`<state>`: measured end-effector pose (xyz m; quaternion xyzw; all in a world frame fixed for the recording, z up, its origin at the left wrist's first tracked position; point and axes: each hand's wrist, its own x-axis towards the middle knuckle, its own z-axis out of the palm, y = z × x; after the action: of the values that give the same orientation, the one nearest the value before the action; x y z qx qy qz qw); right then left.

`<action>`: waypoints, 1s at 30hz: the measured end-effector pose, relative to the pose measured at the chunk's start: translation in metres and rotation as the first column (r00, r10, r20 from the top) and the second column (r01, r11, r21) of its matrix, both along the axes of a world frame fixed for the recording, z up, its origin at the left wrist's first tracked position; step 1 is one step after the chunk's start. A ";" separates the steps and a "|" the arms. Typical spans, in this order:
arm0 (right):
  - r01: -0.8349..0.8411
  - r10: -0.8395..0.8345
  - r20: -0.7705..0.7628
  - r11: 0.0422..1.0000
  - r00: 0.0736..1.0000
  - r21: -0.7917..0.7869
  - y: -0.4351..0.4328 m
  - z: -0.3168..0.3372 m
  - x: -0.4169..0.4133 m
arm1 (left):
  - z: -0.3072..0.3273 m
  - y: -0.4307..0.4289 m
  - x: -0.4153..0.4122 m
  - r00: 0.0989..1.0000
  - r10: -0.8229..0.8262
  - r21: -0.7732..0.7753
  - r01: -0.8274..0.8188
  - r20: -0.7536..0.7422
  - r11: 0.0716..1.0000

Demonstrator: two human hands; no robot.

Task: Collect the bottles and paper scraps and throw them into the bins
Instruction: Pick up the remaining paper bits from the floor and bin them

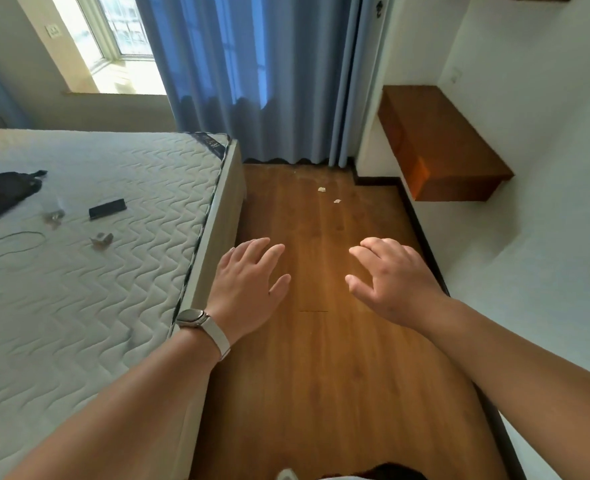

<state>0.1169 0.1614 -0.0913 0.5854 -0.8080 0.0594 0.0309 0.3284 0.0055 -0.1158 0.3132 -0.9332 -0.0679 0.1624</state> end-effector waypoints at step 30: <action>0.008 -0.009 0.070 1.000 0.998 0.014 -0.322 -0.016 -0.290 | 0.015 -0.300 -0.284 0.991 0.045 -0.055 -0.038 0.125 0.998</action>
<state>-0.1732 -0.1604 -0.1078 0.5797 -0.8115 0.0741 -0.0010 0.0441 -0.2948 -0.1013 0.3318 -0.9364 -0.0199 0.1125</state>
